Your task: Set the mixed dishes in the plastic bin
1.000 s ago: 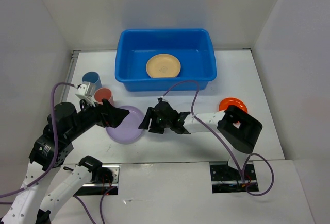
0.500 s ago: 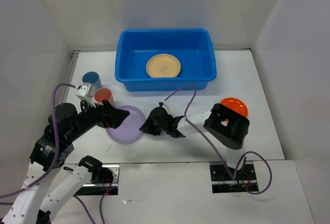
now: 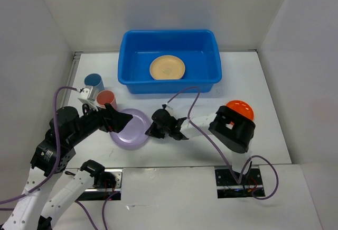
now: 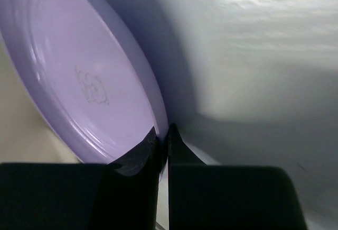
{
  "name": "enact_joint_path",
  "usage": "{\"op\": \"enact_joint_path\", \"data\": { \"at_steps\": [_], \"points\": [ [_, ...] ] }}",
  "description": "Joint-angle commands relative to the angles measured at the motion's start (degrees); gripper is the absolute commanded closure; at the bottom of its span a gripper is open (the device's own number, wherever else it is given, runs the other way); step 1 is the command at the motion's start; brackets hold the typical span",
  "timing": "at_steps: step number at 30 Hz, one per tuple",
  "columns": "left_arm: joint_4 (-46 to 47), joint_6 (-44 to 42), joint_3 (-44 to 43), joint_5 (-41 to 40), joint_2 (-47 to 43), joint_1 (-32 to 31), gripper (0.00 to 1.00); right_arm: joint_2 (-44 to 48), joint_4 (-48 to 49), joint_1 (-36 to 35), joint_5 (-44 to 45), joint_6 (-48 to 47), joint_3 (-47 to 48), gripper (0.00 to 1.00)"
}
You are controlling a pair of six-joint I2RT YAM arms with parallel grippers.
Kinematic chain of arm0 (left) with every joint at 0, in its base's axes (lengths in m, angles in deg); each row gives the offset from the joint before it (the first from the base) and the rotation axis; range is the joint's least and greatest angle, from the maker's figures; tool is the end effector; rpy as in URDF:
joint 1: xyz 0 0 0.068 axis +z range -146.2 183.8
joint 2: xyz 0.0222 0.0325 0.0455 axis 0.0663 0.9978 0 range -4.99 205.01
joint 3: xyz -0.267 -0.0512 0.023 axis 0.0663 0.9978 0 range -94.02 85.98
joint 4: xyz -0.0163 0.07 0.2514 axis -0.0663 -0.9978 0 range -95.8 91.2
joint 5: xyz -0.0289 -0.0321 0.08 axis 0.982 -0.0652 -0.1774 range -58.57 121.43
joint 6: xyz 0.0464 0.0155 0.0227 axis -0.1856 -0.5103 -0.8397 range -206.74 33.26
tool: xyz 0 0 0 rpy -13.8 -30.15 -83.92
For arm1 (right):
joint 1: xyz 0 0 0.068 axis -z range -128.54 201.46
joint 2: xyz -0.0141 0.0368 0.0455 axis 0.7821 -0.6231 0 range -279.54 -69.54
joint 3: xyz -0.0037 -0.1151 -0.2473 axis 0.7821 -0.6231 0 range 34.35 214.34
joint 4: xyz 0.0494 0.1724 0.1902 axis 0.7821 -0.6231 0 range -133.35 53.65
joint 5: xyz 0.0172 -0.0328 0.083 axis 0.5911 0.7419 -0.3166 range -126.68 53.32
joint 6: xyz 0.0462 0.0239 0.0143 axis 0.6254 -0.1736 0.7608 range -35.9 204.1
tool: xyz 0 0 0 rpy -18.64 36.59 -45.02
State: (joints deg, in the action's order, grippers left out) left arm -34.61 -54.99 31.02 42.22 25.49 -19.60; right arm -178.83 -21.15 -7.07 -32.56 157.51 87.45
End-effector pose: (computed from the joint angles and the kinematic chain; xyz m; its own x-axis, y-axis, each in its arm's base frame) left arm 0.0867 -0.0449 0.3821 -0.4474 -0.3696 -0.8144 0.3801 0.7457 -0.5472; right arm 0.1985 0.3194 0.1206 -0.8859 0.3837 -0.2607 0.0934 0.6980 0.7100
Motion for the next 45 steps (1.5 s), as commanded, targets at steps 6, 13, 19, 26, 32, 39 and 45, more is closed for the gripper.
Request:
{"op": "enact_joint_path", "data": {
  "at_steps": [6,13,19,26,32,39,45],
  "points": [
    [1.7,0.33,0.55,0.02,-1.12,0.19,0.0,22.87,-35.21,-0.36,1.42,-17.33,-1.06,1.0],
    [2.24,-0.72,0.55,0.55,-1.65,0.19,0.0,45.65,-40.78,11.63,-2.0,-22.84,3.14,1.0],
    [1.1,-0.72,-2.17,0.55,-2.7,0.19,0.0,38.48,-35.44,38.69,-14.91,-31.83,14.03,1.0],
    [0.57,-0.72,-2.69,0.55,-2.71,0.19,0.0,13.26,-33.66,43.14,-17.57,-33.06,35.65,1.0],
    [0.04,-0.72,-1.74,1.16,-3.23,0.19,0.0,-2.66,-34.18,43.67,-16.88,-32.54,47.26,1.0],
    [0.04,-0.72,0.03,1.87,-2.71,0.19,0.0,-14.01,-38.57,43.67,-14.32,-33.06,58.5,1.0],
    [1.18,-0.72,1.34,2.4,-1.65,0.19,0.0,-21.48,-40.51,43.67,-13.0,-34.11,65.01,1.0]
  ]
}}
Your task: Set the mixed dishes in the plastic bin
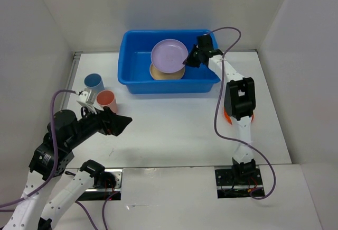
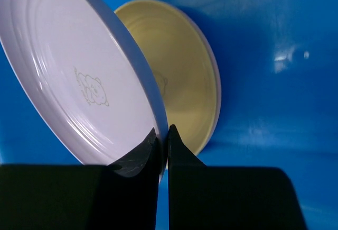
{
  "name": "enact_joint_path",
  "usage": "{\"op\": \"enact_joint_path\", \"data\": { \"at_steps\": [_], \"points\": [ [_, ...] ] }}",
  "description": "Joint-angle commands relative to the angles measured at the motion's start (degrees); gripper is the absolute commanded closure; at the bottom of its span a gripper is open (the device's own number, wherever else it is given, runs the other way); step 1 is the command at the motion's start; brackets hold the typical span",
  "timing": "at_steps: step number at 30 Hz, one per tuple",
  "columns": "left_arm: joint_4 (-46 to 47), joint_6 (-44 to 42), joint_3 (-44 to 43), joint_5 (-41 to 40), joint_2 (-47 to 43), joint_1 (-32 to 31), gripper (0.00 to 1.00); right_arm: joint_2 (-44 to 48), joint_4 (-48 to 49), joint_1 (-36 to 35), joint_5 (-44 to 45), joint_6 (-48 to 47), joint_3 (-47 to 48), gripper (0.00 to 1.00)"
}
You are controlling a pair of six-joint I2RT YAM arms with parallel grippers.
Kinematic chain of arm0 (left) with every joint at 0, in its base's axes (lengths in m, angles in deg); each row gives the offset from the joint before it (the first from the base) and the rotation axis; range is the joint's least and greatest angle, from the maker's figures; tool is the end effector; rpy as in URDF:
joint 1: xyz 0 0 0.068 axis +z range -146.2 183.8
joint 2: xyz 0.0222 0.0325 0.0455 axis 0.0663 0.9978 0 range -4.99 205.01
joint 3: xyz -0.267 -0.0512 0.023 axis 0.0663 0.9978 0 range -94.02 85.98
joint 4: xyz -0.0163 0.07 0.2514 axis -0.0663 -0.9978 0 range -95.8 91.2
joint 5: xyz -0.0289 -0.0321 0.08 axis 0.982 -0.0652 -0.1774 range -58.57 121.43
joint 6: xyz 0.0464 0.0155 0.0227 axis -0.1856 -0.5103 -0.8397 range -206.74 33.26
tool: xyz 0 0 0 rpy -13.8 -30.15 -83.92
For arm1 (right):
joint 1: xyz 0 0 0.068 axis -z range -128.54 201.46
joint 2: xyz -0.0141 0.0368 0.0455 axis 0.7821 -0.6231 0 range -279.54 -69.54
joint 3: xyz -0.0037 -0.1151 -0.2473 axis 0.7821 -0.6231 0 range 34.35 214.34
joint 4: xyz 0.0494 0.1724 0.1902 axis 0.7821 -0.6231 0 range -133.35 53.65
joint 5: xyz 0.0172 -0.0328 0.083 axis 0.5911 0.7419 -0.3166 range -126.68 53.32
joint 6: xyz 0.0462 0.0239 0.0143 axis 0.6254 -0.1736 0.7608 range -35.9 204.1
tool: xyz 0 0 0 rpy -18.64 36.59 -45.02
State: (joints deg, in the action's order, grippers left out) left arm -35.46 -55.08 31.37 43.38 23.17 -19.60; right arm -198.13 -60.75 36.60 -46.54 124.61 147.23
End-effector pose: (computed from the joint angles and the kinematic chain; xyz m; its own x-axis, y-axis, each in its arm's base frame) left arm 0.0768 -0.0414 0.3817 -0.4407 -0.3687 -0.8184 0.4045 0.7323 -0.5478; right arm 0.5012 0.1393 0.2409 -0.7197 0.4712 -0.5098 0.1162 0.8058 0.5807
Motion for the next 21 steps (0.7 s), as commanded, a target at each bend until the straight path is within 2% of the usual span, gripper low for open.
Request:
{"op": "enact_joint_path", "data": {
  "at_steps": [1,11,14,17,21],
  "points": [
    [2.04,-0.63,1.0,1.24,1.36,0.19,0.0,-3.14,-1.78,0.0,0.99,-1.22,6.03,1.0],
    [4.67,-2.05,5.92,3.44,3.83,0.19,0.0,-8.6,-2.84,0.0,3.01,-1.84,12.53,0.93],
    [4.67,-2.04,5.92,3.44,3.83,0.19,0.0,-11.32,-5.65,-0.52,3.72,-2.45,17.18,0.86],
    [5.2,-1.51,6.97,5.89,6.02,0.19,0.0,-13.08,-9.24,-0.53,3.72,-2.98,22.45,0.73],
    [12.65,-0.2,11.01,10.89,8.83,0.19,0.0,-13.09,-12.76,-1.58,3.72,-3.69,26.33,0.41]
  ]
}}
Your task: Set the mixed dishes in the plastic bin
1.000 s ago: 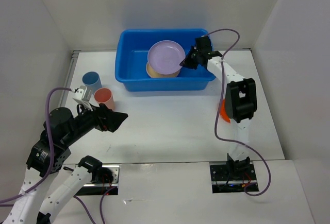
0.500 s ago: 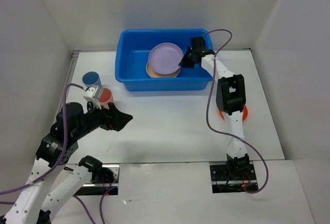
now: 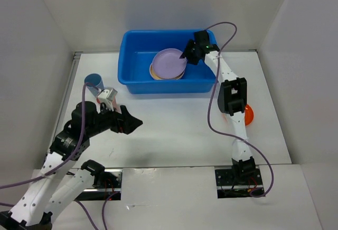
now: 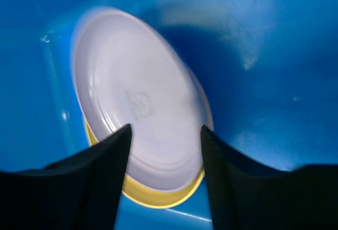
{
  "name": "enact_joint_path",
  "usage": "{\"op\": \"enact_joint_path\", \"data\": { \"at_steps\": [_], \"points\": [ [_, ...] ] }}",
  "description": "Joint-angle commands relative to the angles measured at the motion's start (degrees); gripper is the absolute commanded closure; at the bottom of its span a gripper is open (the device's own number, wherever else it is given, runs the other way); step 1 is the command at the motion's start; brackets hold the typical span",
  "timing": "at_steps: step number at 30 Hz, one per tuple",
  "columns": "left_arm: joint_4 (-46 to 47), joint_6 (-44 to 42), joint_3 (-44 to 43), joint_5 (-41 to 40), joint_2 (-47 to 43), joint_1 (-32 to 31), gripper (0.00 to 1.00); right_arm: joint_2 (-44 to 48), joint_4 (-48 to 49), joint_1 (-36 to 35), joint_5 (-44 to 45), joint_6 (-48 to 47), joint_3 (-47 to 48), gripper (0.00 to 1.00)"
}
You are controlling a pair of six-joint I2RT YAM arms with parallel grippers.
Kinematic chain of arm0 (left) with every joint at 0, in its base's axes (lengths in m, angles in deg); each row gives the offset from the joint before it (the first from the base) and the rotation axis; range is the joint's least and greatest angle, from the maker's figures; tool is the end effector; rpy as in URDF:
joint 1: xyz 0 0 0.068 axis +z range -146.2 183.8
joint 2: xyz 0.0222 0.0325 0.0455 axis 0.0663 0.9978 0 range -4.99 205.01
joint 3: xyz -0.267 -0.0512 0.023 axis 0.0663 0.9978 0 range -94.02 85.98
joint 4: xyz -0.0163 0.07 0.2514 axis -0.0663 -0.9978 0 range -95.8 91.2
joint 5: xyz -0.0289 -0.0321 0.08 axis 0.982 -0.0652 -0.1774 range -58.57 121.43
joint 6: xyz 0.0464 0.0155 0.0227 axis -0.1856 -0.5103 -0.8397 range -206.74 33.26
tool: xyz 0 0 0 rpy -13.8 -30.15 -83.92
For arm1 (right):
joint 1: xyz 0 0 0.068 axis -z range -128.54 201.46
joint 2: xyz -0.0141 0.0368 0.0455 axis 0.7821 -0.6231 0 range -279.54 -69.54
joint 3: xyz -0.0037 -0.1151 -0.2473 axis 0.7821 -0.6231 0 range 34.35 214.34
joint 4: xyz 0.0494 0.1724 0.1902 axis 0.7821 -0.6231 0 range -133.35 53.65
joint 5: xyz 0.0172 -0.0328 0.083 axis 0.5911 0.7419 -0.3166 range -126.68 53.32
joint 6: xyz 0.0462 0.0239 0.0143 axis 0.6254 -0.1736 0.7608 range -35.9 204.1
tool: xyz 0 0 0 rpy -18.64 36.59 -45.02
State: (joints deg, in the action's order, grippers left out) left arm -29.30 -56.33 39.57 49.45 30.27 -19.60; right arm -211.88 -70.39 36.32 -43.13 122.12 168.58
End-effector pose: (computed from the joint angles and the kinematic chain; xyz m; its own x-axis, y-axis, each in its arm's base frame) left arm 0.1194 -0.0638 0.3364 -0.5891 -0.2695 -0.7618 0.4028 0.7193 -0.5659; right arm 0.5405 0.1504 0.2261 -0.7196 0.4394 -0.5376 0.1313 0.8464 0.5161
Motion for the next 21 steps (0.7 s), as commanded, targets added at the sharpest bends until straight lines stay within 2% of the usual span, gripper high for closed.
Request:
{"op": "enact_joint_path", "data": {
  "at_steps": [1,4,6,8,10,12,14,16,20,21],
  "points": [
    [8.16,2.01,3.86,5.53,1.74,0.19,0.0,1.71,-4.09,-1.91,0.31,-1.72,6.46,0.38],
    [13.53,3.34,6.86,6.76,3.05,0.19,0.0,4.43,-8.48,-3.58,4.41,-2.77,11.02,0.28],
    [16.17,3.86,7.47,7.29,5.24,0.19,0.0,4.97,-14.27,-4.98,6.62,-3.3,14.81,0.25],
    [19.4,5.43,8.0,8.43,7.43,0.19,0.0,4.97,-22.94,-5.77,9.08,-3.91,23.84,0.22],
    [23.62,7.54,8.96,9.83,9.55,0.19,0.0,1.74,-31.22,-6.49,9.62,-4.61,44.7,0.22],
    [30.57,10.09,10.11,11.77,14.7,-0.5,0.0,7.22,-29.88,-6.49,7.26,-4.1,35.98,0.22],
    [34.78,10.1,9.33,12.3,19.38,-1.73,0.04,9.28,-33.08,-7.53,9.69,-4.09,42.82,0.2],
    [38.04,10.63,6.7,12.3,26.58,-4.72,0.06,15.4,-33.8,-7.54,10.94,-4.09,41.2,0.19],
    [43.94,13.27,0.64,12.83,41.35,-9.99,0.47,22.97,-40.13,-7.54,10.94,-4.09,45.58,0.19],
    [43.95,13.27,-1.38,12.83,43.9,-11.04,0.67,24.81,-40.66,-9.19,10.94,-5.66,44.55,0.19]
  ]
}}
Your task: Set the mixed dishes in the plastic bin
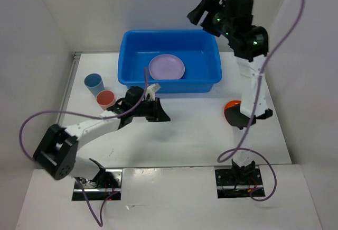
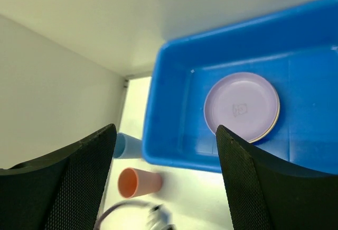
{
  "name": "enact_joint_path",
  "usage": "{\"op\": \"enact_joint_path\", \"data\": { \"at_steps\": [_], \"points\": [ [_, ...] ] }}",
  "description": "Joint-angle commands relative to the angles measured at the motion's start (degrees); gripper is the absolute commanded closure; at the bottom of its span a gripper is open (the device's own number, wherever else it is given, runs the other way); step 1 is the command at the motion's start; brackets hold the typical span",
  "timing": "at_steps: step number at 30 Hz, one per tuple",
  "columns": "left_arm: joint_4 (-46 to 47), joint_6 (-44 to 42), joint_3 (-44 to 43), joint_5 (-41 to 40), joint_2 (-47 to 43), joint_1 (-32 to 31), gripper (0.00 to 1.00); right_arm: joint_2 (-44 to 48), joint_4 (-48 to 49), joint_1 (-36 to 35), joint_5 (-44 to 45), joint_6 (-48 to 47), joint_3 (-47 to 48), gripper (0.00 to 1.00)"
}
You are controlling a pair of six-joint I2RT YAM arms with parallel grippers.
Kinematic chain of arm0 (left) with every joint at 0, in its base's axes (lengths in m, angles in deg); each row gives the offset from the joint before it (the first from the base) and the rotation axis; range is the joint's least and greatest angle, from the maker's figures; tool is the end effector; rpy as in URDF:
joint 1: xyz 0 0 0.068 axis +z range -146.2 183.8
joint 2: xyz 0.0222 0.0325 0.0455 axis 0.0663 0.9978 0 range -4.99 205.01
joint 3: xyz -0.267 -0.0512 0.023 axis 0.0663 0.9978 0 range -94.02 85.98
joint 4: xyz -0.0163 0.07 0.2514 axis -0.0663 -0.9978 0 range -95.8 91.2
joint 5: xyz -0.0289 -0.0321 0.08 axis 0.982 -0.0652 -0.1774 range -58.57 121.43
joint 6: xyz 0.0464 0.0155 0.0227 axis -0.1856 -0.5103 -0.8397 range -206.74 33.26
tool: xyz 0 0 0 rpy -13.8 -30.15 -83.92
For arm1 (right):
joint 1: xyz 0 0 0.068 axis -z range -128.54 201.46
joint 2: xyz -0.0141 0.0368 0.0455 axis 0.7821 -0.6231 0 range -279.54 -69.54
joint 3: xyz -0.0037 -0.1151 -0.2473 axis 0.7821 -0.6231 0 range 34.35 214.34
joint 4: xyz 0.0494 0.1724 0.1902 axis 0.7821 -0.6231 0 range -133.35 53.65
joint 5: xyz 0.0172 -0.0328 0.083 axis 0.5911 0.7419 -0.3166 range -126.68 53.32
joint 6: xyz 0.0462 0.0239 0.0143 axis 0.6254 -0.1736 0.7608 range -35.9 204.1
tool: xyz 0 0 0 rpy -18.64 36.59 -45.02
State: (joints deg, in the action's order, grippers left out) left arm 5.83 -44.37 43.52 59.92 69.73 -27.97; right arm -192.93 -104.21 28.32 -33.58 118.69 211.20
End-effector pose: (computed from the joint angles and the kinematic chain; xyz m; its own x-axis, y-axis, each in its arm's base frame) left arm 0.2315 -0.1635 0.2393 -0.8453 -0.1731 -0.5054 0.3416 0.5523 -0.7605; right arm 0.3401 0.1433 0.5391 -0.3836 0.4526 -0.8050 -0.1535 0.8283 0.5388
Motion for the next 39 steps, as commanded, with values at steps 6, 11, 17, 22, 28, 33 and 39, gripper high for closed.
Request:
{"op": "enact_joint_path", "data": {
  "at_steps": [6,11,17,22,28,33,39],
  "points": [
    [14.68,4.11,-18.09,2.97,21.59,-9.09,1.0,24.05,-6.85,-8.85,6.66,-0.14,-9.14,0.19],
    [28.85,13.18,-20.81,7.02,34.07,-12.26,1.0,40.38,-6.33,-8.86,9.03,1.71,-23.99,0.19],
    [31.32,17.39,-25.3,0.09,39.89,-16.39,0.68,64.75,12.54,-8.86,8.86,4.17,-58.25,0.19],
    [32.55,22.48,-28.11,-7.12,44.27,-18.76,0.47,70.04,17.84,-8.86,6.23,5.58,-69.18,0.2],
    [35.98,27.41,-31.27,-14.51,49.73,-21.4,0.36,73.82,22.15,-8.86,3.15,7.24,-77.62,0.2],
    [34.49,30.4,-37.42,-18.72,55.78,-22.55,0.34,76.37,23.91,-8.86,0.34,8.3,-79.73,0.2],
    [33.35,31.63,-43.31,-22.07,61.15,-23.07,0.34,78.3,26.28,-8.86,-0.9,8.83,-83.07,0.2]
  ]
}}
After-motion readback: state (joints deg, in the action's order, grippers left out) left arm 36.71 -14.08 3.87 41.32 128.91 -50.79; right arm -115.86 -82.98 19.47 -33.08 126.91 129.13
